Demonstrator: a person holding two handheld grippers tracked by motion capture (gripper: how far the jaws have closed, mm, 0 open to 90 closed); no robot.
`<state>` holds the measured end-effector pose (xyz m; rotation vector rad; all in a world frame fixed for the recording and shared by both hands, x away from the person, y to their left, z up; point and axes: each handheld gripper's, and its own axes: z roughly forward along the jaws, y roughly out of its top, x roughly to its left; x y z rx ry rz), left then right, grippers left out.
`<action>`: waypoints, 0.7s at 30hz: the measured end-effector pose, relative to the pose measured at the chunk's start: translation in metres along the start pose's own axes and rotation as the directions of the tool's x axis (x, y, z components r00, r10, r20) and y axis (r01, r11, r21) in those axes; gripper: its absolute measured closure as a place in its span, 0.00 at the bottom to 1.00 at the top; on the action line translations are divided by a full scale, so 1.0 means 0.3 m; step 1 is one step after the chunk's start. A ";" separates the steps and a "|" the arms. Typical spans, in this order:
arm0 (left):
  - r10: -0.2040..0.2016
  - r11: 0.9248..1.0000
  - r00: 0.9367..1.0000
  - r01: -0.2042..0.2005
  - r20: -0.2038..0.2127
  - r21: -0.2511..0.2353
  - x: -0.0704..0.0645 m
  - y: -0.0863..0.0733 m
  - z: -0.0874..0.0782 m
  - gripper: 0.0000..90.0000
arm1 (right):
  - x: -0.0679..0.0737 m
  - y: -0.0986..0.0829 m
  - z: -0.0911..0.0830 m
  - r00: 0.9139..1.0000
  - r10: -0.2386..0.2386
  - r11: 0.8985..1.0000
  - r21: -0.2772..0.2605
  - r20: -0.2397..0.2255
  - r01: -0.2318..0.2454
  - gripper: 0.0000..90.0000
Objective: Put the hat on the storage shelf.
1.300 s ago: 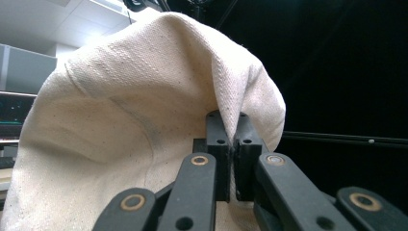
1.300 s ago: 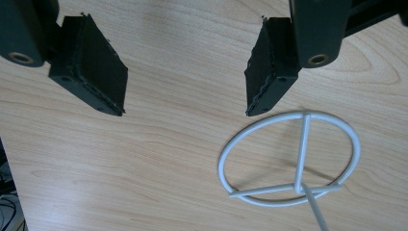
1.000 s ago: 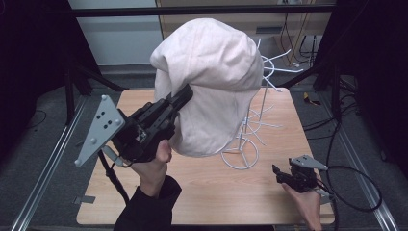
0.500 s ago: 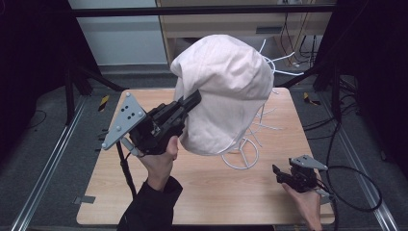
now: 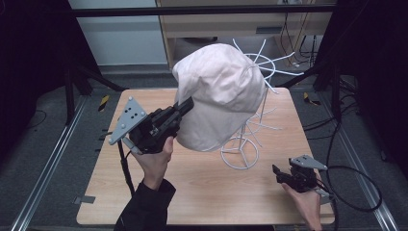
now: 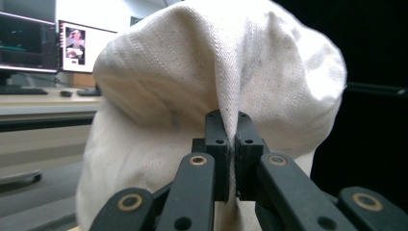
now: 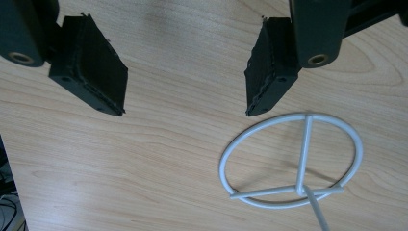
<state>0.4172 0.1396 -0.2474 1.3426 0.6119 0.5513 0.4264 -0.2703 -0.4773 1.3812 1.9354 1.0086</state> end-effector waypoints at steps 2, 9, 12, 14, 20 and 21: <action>-0.004 1.000 1.000 0.004 0.000 0.009 0.008 -0.011 -0.003 0.97 | 0.000 0.000 0.000 1.000 0.000 1.000 0.000 0.000 0.000 0.35; -0.002 0.999 1.000 0.002 -0.005 0.053 0.026 -0.043 -0.001 0.96 | 0.001 -0.001 0.001 1.000 0.001 1.000 -0.001 -0.002 -0.001 0.35; -0.002 0.997 1.000 0.002 -0.005 0.083 0.031 -0.058 0.005 0.95 | 0.000 -0.001 0.002 1.000 -0.003 1.000 -0.003 0.000 0.003 0.35; -0.001 0.995 1.000 0.001 -0.003 0.097 0.034 -0.070 0.009 0.95 | -0.001 -0.001 0.002 1.000 -0.006 1.000 -0.002 0.003 0.006 0.35; 0.006 0.990 1.000 -0.005 -0.006 0.140 0.038 -0.108 0.025 0.94 | 0.001 -0.001 0.001 1.000 -0.002 1.000 0.001 0.001 0.002 0.35; 0.005 0.989 1.000 -0.004 -0.007 0.148 0.039 -0.114 0.028 0.94 | 0.000 -0.001 0.001 1.000 -0.003 1.000 0.000 0.000 0.003 0.35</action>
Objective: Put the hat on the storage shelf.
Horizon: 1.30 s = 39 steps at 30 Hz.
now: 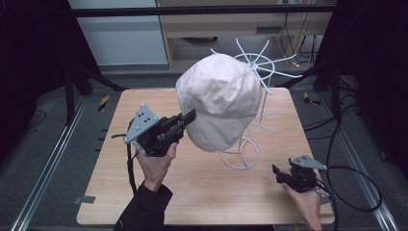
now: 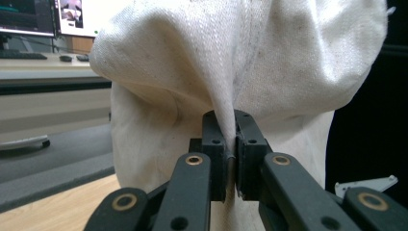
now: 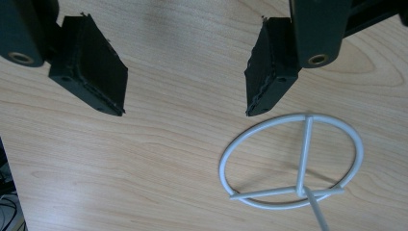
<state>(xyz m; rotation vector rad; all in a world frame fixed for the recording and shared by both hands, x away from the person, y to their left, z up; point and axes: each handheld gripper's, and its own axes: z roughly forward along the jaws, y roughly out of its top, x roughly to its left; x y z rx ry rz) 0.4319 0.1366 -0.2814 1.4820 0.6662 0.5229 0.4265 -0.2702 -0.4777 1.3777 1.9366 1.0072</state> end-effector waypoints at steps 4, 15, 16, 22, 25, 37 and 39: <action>0.002 1.000 1.000 -0.002 0.000 0.028 0.002 -0.025 0.018 0.94 | -0.001 -0.001 0.002 1.000 -0.006 1.000 0.002 0.006 0.006 0.35; 0.027 0.998 1.000 -0.026 -0.010 0.065 -0.007 -0.063 0.050 0.90 | 0.000 -0.001 0.002 1.000 -0.004 1.000 0.000 0.004 0.004 0.34; 0.033 0.997 0.999 -0.032 -0.015 0.071 -0.007 -0.067 0.052 0.89 | -0.001 -0.001 0.002 1.000 -0.004 1.000 0.000 0.004 0.004 0.34; 0.049 0.996 0.999 -0.047 -0.022 0.077 -0.002 -0.079 0.054 0.77 | 0.000 -0.001 0.002 1.000 -0.003 1.000 0.000 0.003 0.003 0.34; 0.051 0.996 0.998 -0.049 -0.022 0.077 0.005 -0.087 0.050 0.71 | 0.001 0.000 0.000 1.000 0.004 1.000 0.002 0.001 -0.004 0.34; 0.096 0.988 0.995 -0.091 -0.037 0.121 0.030 -0.113 -0.011 0.43 | 0.001 -0.001 0.000 1.000 0.004 1.000 0.001 0.002 -0.004 0.33; 0.111 0.985 0.993 -0.104 -0.043 0.139 0.035 -0.118 -0.028 0.41 | 0.000 -0.001 0.001 1.000 0.000 1.000 0.000 0.006 0.000 0.33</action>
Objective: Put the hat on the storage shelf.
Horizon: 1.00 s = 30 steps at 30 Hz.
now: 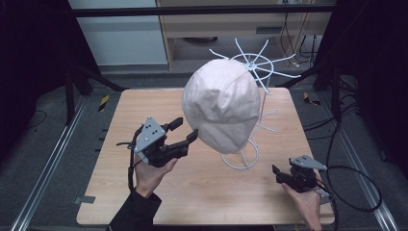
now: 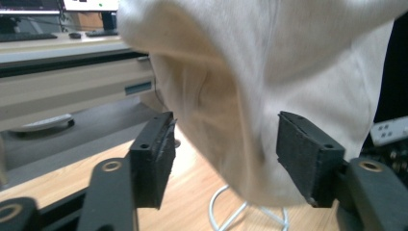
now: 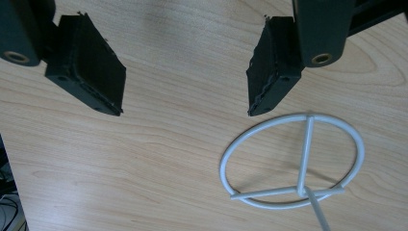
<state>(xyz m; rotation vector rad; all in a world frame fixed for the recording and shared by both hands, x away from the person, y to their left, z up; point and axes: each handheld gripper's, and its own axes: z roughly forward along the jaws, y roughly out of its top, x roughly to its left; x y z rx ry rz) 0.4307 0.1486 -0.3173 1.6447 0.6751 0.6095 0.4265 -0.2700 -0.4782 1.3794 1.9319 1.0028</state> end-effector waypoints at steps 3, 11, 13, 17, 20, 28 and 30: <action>0.015 1.000 1.000 -0.015 -0.011 0.022 0.013 -0.015 -0.033 0.38 | 0.000 -0.001 0.000 1.000 0.001 1.000 0.001 0.001 -0.001 0.32; 0.028 0.995 0.998 -0.022 -0.063 0.096 0.062 -0.104 -0.113 0.34 | 0.000 -0.002 0.001 1.000 0.002 1.000 0.000 0.002 -0.002 0.30; 0.022 0.993 0.997 -0.013 -0.079 0.117 0.076 -0.136 -0.125 0.34 | 0.000 -0.002 0.001 1.000 0.002 1.000 0.000 0.003 -0.002 0.29; -0.020 0.986 0.993 0.039 -0.117 0.160 0.121 -0.221 -0.147 0.32 | 0.000 -0.003 0.001 1.000 0.008 1.000 0.001 0.004 -0.008 0.28; -0.011 0.979 0.987 0.043 -0.158 0.201 0.149 -0.280 -0.158 0.31 | 0.000 -0.003 0.000 1.000 0.014 1.000 0.001 0.002 -0.014 0.28; -0.038 0.950 0.963 0.118 -0.268 0.290 0.239 -0.431 -0.185 0.30 | -0.003 -0.005 -0.001 1.000 0.018 1.000 -0.004 0.006 -0.018 0.26; -0.038 0.944 0.955 0.132 -0.294 0.304 0.258 -0.458 -0.191 0.29 | -0.001 -0.005 -0.004 1.000 0.029 1.000 -0.001 0.003 -0.029 0.26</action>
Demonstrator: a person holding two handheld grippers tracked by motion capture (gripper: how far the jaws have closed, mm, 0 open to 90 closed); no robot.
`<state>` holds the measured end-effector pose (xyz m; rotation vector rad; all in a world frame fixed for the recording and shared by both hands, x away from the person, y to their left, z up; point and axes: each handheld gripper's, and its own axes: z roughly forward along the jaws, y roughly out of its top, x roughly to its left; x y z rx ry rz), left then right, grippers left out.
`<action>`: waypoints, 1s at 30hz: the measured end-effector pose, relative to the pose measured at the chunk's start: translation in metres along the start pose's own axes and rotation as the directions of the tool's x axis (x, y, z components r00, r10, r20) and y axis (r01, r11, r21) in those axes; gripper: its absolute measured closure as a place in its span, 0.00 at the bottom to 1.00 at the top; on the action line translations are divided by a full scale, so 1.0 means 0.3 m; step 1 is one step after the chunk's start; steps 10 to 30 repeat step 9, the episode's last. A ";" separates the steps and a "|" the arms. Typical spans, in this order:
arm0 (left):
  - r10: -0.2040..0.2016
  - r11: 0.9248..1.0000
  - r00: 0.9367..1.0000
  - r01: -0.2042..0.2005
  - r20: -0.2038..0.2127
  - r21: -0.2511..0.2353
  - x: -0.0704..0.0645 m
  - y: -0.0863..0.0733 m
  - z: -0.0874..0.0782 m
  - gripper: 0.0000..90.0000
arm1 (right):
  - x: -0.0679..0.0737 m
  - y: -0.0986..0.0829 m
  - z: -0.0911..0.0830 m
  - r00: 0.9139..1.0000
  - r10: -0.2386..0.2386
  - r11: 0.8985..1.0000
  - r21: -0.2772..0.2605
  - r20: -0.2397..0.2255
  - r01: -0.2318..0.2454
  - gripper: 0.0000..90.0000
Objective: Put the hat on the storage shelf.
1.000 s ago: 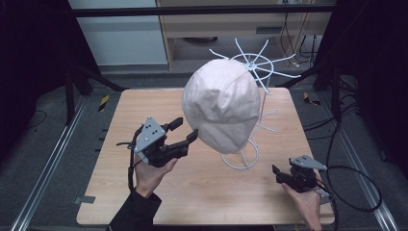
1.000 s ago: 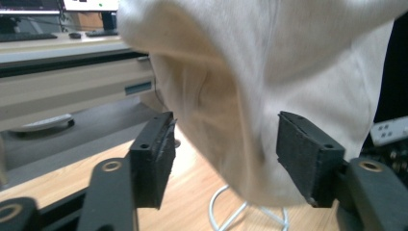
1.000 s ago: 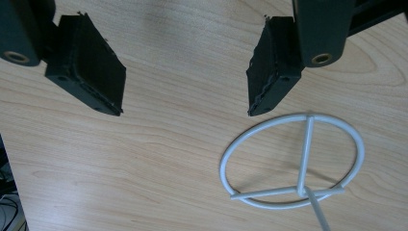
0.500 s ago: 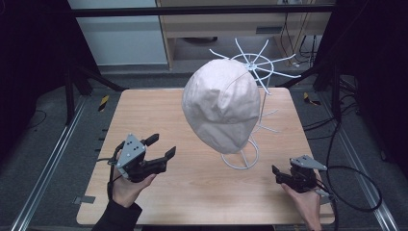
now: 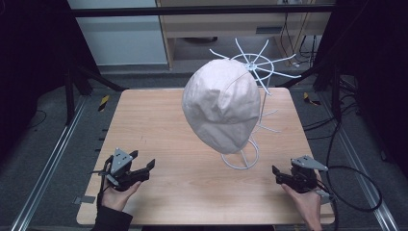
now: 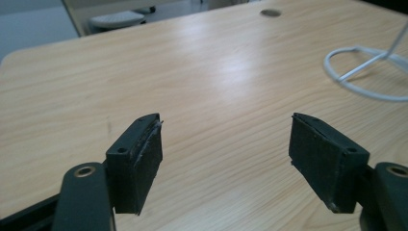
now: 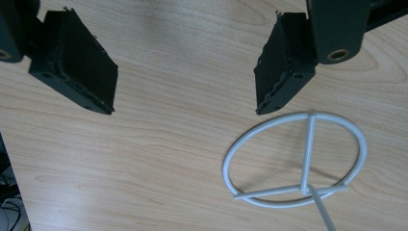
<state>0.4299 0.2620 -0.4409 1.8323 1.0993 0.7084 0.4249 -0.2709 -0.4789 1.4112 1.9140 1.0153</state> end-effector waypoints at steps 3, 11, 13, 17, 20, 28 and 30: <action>-0.034 0.999 0.999 0.034 -0.026 0.016 0.027 -0.036 0.005 0.28 | -0.002 -0.001 -0.001 1.000 0.002 1.000 -0.004 -0.002 -0.002 0.26; -0.048 0.997 0.996 0.053 -0.072 0.064 0.073 -0.093 0.023 0.28 | -0.003 -0.002 -0.002 1.000 -0.001 1.000 -0.006 -0.002 0.001 0.26; -0.048 0.997 0.996 0.053 -0.072 0.064 0.073 -0.093 0.023 0.28 | -0.003 -0.002 -0.002 1.000 -0.001 1.000 -0.006 -0.002 0.001 0.26; -0.048 0.997 0.996 0.053 -0.072 0.064 0.073 -0.093 0.023 0.28 | -0.003 -0.002 -0.002 1.000 -0.001 1.000 -0.006 -0.002 0.001 0.26; -0.048 0.997 0.996 0.053 -0.072 0.064 0.073 -0.093 0.023 0.28 | -0.003 -0.002 -0.002 1.000 -0.001 1.000 -0.006 -0.002 0.001 0.26; -0.048 0.997 0.996 0.053 -0.072 0.064 0.073 -0.093 0.023 0.28 | -0.003 -0.002 -0.002 1.000 -0.001 1.000 -0.006 -0.002 0.001 0.26; -0.048 0.997 0.996 0.053 -0.072 0.064 0.073 -0.093 0.023 0.28 | -0.003 -0.002 -0.002 1.000 -0.001 1.000 -0.006 -0.002 0.001 0.26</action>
